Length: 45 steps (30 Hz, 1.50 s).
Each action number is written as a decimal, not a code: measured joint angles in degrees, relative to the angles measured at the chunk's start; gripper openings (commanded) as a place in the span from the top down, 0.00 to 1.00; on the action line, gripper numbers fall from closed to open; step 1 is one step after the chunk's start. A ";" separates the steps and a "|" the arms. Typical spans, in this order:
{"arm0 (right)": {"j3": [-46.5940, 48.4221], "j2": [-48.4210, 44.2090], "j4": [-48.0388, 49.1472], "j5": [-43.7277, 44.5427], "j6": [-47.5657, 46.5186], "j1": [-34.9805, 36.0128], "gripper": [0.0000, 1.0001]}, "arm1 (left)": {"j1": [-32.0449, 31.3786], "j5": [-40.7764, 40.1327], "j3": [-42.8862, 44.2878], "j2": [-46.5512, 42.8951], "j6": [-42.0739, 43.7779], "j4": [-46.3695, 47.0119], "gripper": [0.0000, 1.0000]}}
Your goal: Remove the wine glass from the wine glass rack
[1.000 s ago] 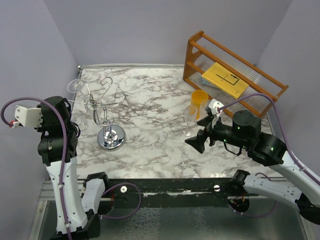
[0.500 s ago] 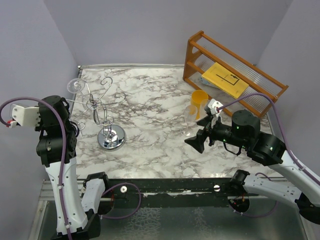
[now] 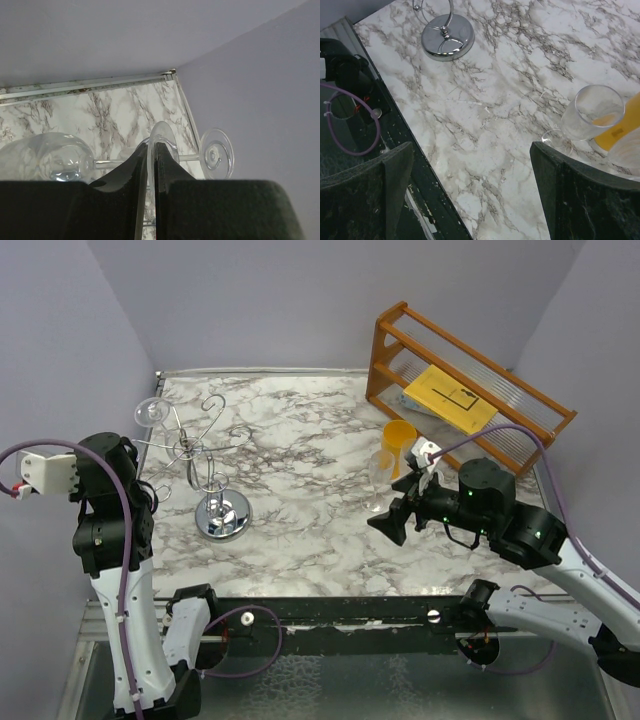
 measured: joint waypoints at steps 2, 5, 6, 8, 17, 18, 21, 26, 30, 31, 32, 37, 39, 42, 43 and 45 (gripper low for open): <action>0.00 0.22 0.00 0.00 0.00 0.00 0.00 | 0.00 -0.02 -0.26 -0.13 -0.59 0.31 1.00; 0.00 0.61 0.00 0.00 0.00 0.00 0.00 | 0.00 -0.04 -0.35 -0.09 -1.75 0.81 1.00; 0.00 0.74 0.00 0.00 -0.02 0.00 0.01 | 0.00 -0.09 -0.35 0.02 -2.05 0.96 1.00; 0.00 0.92 0.00 0.02 0.00 0.00 0.00 | 0.00 -0.55 -0.35 0.33 -2.71 1.27 1.00; 0.00 1.33 0.00 0.22 0.00 0.04 0.00 | 0.00 -1.77 -0.35 2.32 -3.93 4.11 1.00; 0.00 1.44 0.00 0.22 0.00 0.04 0.00 | 0.00 -1.75 -0.35 2.71 -4.02 4.50 1.00; 0.00 1.60 0.00 0.26 0.00 0.09 0.00 | -0.07 -1.11 -0.35 4.00 -4.22 5.64 1.00; 0.02 1.68 0.00 0.42 -0.02 0.09 0.00 | -0.04 1.49 -0.31 5.18 -5.11 6.97 1.00; 0.09 2.08 0.00 0.42 0.00 0.09 0.00 | -0.04 4.61 -0.33 4.61 -6.25 7.06 1.00; 0.13 2.19 0.00 0.42 0.00 0.09 0.00 | -0.04 5.35 -0.35 4.28 -6.58 7.04 1.00; 0.15 2.23 0.00 0.42 0.00 0.09 0.00 | -0.04 5.99 -0.35 3.89 -6.99 6.99 1.00; 0.15 2.23 0.00 0.37 0.00 0.09 0.00 | -0.04 8.37 -0.61 2.01 -8.09 6.10 1.00; 0.15 2.21 0.00 0.37 0.00 0.09 0.00 | -0.04 8.94 -0.76 1.42 -8.26 5.53 1.00; 0.15 2.21 0.00 0.37 0.00 0.09 0.00 | -0.04 9.73 -0.76 0.83 -8.28 4.07 1.00; 0.15 2.16 0.00 0.37 0.00 0.09 0.00 | -0.07 9.75 -0.76 0.72 -8.31 3.67 1.00; 0.15 2.10 0.00 0.37 0.00 0.09 0.00 | -0.04 9.77 -0.76 0.55 -8.28 3.02 1.00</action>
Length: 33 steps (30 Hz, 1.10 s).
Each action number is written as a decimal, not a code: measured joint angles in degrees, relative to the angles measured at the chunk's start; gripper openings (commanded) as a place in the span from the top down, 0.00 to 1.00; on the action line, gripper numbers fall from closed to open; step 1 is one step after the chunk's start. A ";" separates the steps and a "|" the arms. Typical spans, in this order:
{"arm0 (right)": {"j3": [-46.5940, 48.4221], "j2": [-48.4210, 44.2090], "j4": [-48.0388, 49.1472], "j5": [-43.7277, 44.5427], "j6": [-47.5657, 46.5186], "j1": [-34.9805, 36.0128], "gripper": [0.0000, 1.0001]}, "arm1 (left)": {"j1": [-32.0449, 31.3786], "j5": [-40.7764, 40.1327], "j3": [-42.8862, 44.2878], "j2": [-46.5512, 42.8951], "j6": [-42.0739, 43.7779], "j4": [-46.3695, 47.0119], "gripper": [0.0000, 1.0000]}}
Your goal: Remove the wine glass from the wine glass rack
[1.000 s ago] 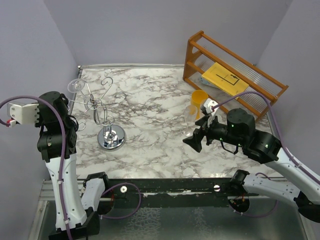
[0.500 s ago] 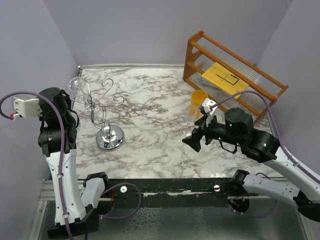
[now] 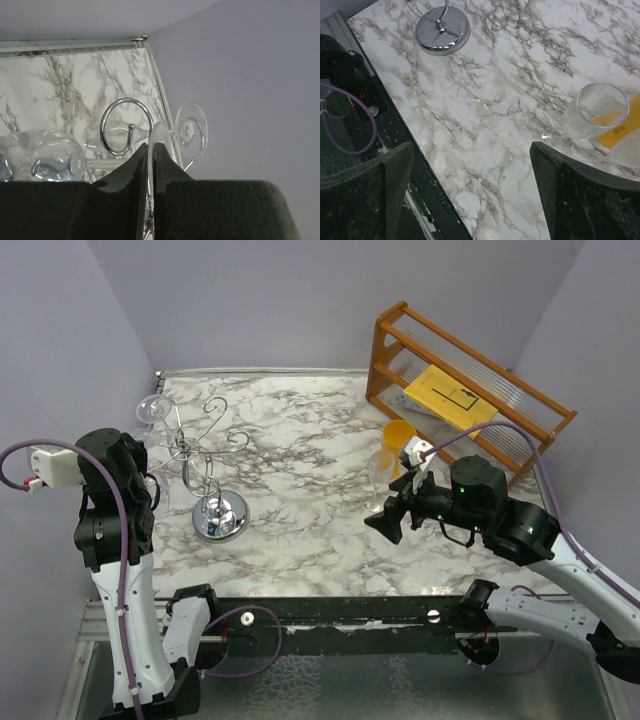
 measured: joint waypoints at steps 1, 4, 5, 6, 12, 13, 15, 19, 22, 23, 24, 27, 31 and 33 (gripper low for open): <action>0.00 -0.04 0.00 0.00 0.00 0.00 0.01 | 0.00 -0.04 0.02 -0.13 0.00 -0.55 1.00; 0.00 -0.09 0.00 0.00 0.00 0.00 0.00 | -0.02 -0.31 0.39 -0.68 0.02 -2.67 1.00; 0.00 -0.09 0.00 -0.02 0.00 0.00 0.00 | 0.00 -0.48 0.63 -0.94 0.02 -3.19 1.00; 0.00 -0.09 0.00 -0.02 0.00 0.00 0.00 | 0.00 -0.83 0.83 -1.22 0.02 -3.72 1.00; 0.00 -0.09 0.00 -0.11 0.00 0.00 0.00 | 0.00 -4.15 3.96 -3.23 -0.42 -7.63 1.00; 0.00 -0.04 0.00 -0.15 0.00 0.00 0.00 | 0.00 -4.94 4.48 -3.78 -0.48 -8.57 1.00; 0.00 -0.02 0.00 -0.15 0.00 0.00 0.00 | 0.00 -6.34 5.46 -4.85 -0.57 -9.99 1.00; 0.09 0.35 0.00 -0.15 0.00 0.00 0.00 | -0.02 -9.75 9.05 -6.27 -0.50 -12.61 1.00; 0.52 0.87 -0.07 -0.17 0.04 0.00 0.00 | -0.02 -12.28 11.85 -7.61 -0.07 -13.22 1.00; 0.83 1.11 -0.04 -0.17 0.04 0.00 0.00 | -0.02 -12.98 12.72 -8.13 0.33 -13.29 1.00; 1.05 1.33 -0.04 -0.20 0.09 0.00 0.00 | -0.02 -13.57 13.64 -8.66 0.79 -13.31 1.00; 1.66 2.01 -0.04 -0.42 0.59 0.00 0.00 | -0.02 -14.51 17.09 -9.68 1.90 -13.42 1.00; 1.90 2.89 0.00 -1.25 1.77 0.00 0.00 | -0.02 -14.47 21.77 -10.05 3.19 -12.61 1.00; 1.90 3.37 0.09 -1.77 2.32 0.00 0.00 | -0.07 -14.03 23.85 -10.03 3.54 -11.98 1.00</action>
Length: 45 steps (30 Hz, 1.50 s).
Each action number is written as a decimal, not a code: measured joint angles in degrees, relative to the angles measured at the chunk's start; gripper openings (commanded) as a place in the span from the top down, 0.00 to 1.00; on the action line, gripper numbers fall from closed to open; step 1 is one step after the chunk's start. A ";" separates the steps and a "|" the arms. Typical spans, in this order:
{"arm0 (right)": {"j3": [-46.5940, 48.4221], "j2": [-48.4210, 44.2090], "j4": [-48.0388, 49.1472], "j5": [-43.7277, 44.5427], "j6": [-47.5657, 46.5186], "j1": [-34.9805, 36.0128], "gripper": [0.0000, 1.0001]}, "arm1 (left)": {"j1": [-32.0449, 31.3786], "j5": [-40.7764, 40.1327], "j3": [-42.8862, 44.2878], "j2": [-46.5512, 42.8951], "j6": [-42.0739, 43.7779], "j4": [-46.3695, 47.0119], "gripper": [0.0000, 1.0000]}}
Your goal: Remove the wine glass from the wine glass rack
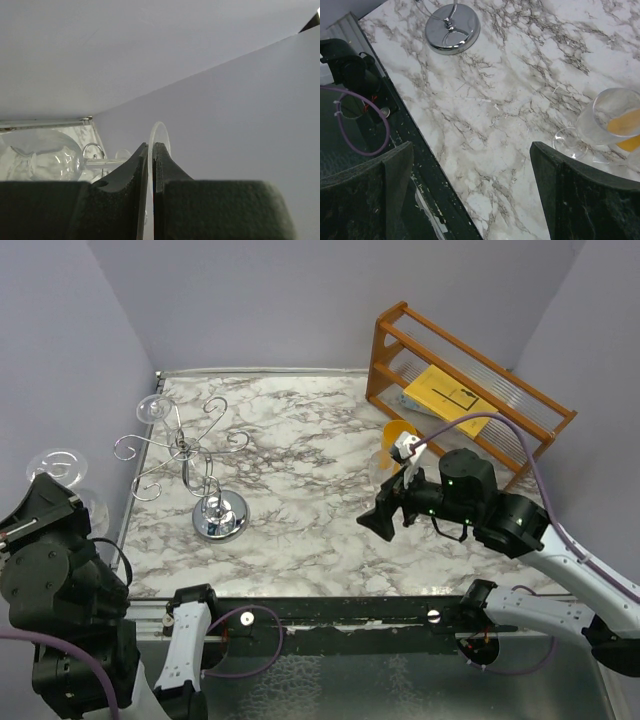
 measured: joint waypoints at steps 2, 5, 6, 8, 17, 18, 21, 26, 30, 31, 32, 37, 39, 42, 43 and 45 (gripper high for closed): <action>0.00 0.57 0.35 -0.37 0.70 0.00 0.00 | -0.24 0.90 1.95 0.13 0.02 0.48 1.00; 0.02 1.33 0.94 -0.98 1.66 0.00 0.00 | -1.14 3.61 4.66 0.63 -0.39 1.73 1.00; 0.02 1.51 1.11 -1.22 1.95 0.00 0.00 | -1.68 5.09 5.38 0.98 -0.76 2.43 1.00; 0.02 1.88 1.55 -1.62 2.58 0.00 0.00 | -2.64 8.11 6.05 1.60 -1.73 3.91 1.00; 1.70 4.11 4.24 -5.35 6.82 0.00 0.00 | -5.70 25.24 6.40 7.98 -5.77 10.29 1.00; 1.99 4.42 4.96 -6.16 7.52 0.00 0.00 | -6.43 27.10 6.47 8.74 -6.10 11.21 1.00; 2.78 5.20 7.04 -8.11 9.53 0.00 0.00 | -8.24 31.91 6.34 9.86 -6.78 13.99 1.00; 4.98 7.67 12.52 -11.13 13.38 0.00 0.00 | -9.94 41.92 4.92 9.77 -7.52 22.18 1.00; 6.08 9.90 19.12 -12.83 16.85 0.00 0.00 | -10.84 51.58 0.13 9.38 -10.16 30.91 1.00; 6.25 10.51 20.65 -13.20 17.81 0.00 0.00 | -10.88 54.01 -2.10 9.22 -11.34 33.59 1.00; 6.43 11.47 23.19 -13.75 19.30 0.00 0.00 | -10.88 56.52 -4.61 9.07 -12.81 36.24 1.00; 6.54 16.35 35.36 -16.09 26.40 0.00 0.00 | -11.41 65.53 -15.72 8.92 -20.81 47.34 1.00; 5.95 17.88 41.33 -16.55 29.62 0.00 0.00 | -11.69 67.45 -18.23 8.98 -23.87 50.75 1.00; 3.78 18.88 49.79 -16.57 34.99 -0.63 0.00 | -11.96 69.53 -20.79 8.57 -28.35 55.95 1.00; 2.47 18.99 53.86 -16.87 37.40 -1.11 0.00 | -11.98 70.27 -21.46 8.22 -30.05 57.94 1.00; -0.17 18.99 60.22 -17.38 41.09 -2.38 0.00 | -12.17 71.45 -22.47 7.50 -32.76 61.24 1.00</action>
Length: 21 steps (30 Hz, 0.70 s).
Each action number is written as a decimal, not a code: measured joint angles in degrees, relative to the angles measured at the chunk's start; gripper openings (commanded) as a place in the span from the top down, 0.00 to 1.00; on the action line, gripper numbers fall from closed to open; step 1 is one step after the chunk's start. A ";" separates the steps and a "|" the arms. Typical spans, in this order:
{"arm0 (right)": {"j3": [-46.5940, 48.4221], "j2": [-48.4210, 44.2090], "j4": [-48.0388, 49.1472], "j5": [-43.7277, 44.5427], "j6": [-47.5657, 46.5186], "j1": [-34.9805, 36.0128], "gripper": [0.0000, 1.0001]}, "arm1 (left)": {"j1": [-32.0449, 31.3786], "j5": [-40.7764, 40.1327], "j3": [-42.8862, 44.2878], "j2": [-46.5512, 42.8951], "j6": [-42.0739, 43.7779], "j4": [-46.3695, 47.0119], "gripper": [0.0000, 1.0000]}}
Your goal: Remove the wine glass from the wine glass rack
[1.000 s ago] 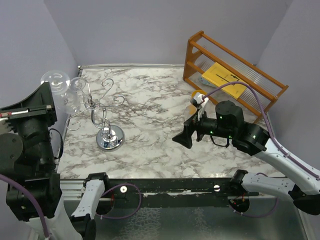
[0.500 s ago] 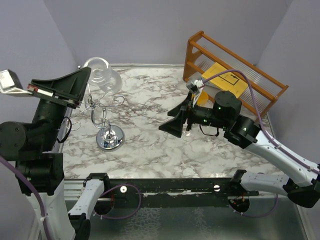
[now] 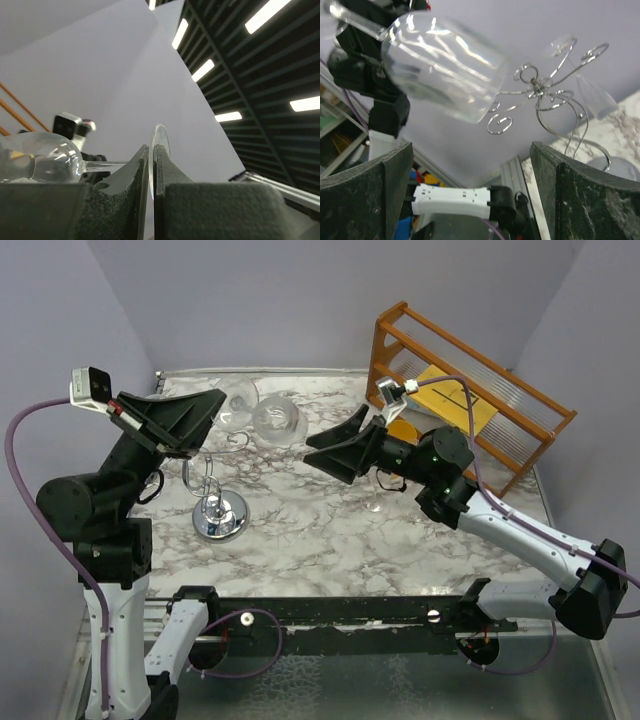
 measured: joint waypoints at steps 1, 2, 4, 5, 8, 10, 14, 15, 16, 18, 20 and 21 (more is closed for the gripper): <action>-1.95 0.02 4.79 -0.44 2.43 -1.01 0.00 | -0.28 0.44 -0.57 -0.31 -1.05 1.42 1.00; -3.48 0.11 8.33 -0.81 4.44 -1.75 0.00 | -0.59 0.90 -1.36 -0.94 -2.25 3.21 1.00; -5.81 0.59 14.84 -1.60 7.69 -3.17 0.00 | -1.14 1.62 -3.63 -2.58 -4.85 6.93 1.00; -6.29 0.92 16.98 -1.92 8.76 -3.54 0.00 | -1.33 1.90 -4.63 -3.17 -5.81 8.35 1.00; -6.60 2.40 23.76 -3.65 12.17 -3.78 0.04 | -1.70 2.67 -8.02 -4.44 -8.68 12.07 1.00; -6.60 3.23 28.72 -5.07 14.27 -3.78 0.10 | -1.86 2.84 -9.97 -4.79 -10.05 13.55 1.00; -6.60 4.72 37.35 -8.46 18.49 -3.87 0.18 | -2.34 2.78 -13.35 -5.07 -12.90 16.70 1.00; -6.60 5.40 39.87 -9.44 20.26 -4.11 0.18 | -2.45 2.69 -13.68 -5.09 -13.42 17.62 1.00; -6.60 5.95 41.44 -10.12 21.27 -4.26 0.18 | -2.45 2.71 -13.86 -5.14 -13.88 18.45 1.00; -6.60 7.28 45.90 -12.07 24.28 -4.17 0.18 | -2.62 2.78 -14.01 -5.31 -14.25 19.54 1.00; -6.60 7.93 49.11 -13.14 26.40 -4.09 0.22 | -2.84 2.82 -14.34 -5.33 -14.71 20.63 1.00; -6.60 8.24 51.15 -13.64 27.78 -4.09 0.26 | -2.84 2.80 -14.38 -5.33 -15.19 21.27 1.00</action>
